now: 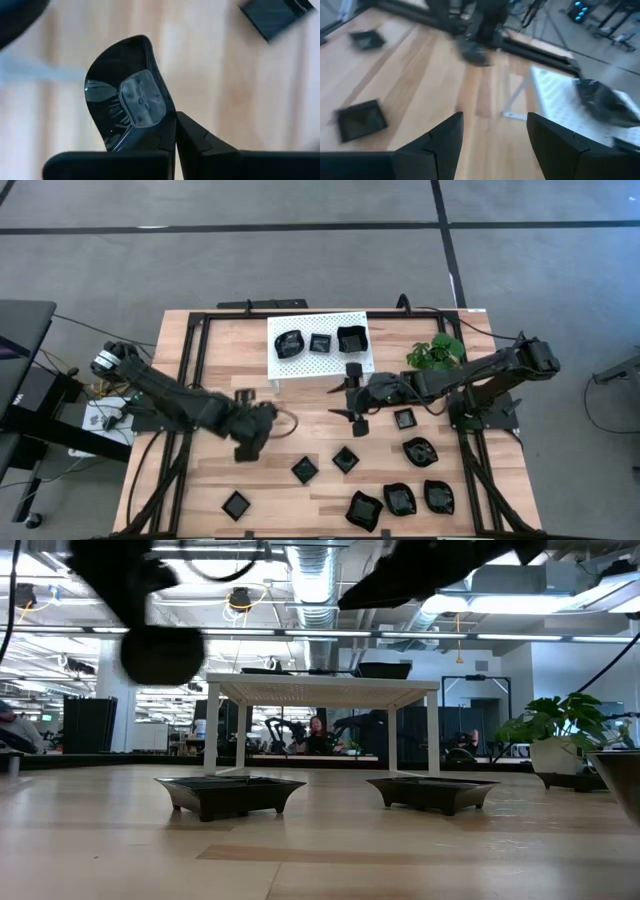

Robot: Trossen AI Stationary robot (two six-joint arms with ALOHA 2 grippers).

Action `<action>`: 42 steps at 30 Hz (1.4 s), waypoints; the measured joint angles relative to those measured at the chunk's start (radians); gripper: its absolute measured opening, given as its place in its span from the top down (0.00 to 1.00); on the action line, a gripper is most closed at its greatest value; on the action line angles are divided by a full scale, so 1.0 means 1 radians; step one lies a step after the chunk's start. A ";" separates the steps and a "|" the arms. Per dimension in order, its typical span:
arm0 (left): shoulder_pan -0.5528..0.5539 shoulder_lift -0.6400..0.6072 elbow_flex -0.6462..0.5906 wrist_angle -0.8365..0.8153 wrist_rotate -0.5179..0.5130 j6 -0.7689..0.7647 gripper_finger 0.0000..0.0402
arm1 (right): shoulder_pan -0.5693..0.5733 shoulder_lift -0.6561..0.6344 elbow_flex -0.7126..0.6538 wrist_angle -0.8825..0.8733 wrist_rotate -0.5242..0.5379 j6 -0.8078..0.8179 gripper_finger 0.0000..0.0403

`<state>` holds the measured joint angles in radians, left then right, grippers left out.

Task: Pick & Place Mini shaped plates
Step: Stack the leaf-shaped plate on top of the leaf-shaped plate on the shelf

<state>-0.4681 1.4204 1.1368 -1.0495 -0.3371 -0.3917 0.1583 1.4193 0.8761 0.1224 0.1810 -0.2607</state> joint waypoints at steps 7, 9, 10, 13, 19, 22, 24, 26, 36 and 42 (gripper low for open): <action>0.180 0.000 0.124 0.002 -0.115 0.264 0.99 | 0.074 -0.046 0.000 -0.080 0.024 0.070 0.47; 0.249 0.000 0.138 0.025 -0.152 0.272 0.99 | 0.089 -0.058 0.000 -0.088 0.035 0.130 0.47; 0.287 0.000 0.141 0.044 -0.161 0.272 0.99 | 0.094 -0.064 0.000 -0.102 0.037 0.155 0.47; 0.387 0.000 0.141 0.131 -0.163 0.272 0.98 | 0.106 -0.066 0.000 -0.119 0.037 0.210 0.47; 0.497 0.000 0.142 0.243 -0.092 0.276 0.98 | 0.116 -0.057 0.000 -0.200 0.030 0.293 0.47; 0.522 0.000 0.142 0.291 -0.078 0.231 0.98 | 0.117 -0.057 0.000 -0.243 0.029 0.345 0.47; 0.546 0.000 0.142 0.310 -0.078 0.178 0.98 | 0.116 -0.057 0.000 -0.253 0.029 0.376 0.47; 0.571 0.000 0.142 0.307 -0.081 0.160 0.98 | 0.116 -0.057 0.000 -0.252 0.029 0.388 0.47; 0.637 0.001 0.142 0.315 -0.082 -0.009 0.97 | 0.116 -0.057 0.000 -0.250 0.029 0.394 0.47; 0.638 0.008 0.142 0.338 -0.082 -0.065 0.97 | 0.116 -0.057 0.000 -0.250 0.029 0.393 0.47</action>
<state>0.1703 1.4281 1.2789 -0.7116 -0.4191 -0.4570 0.2745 1.3621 0.8761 -0.1280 0.2103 0.1326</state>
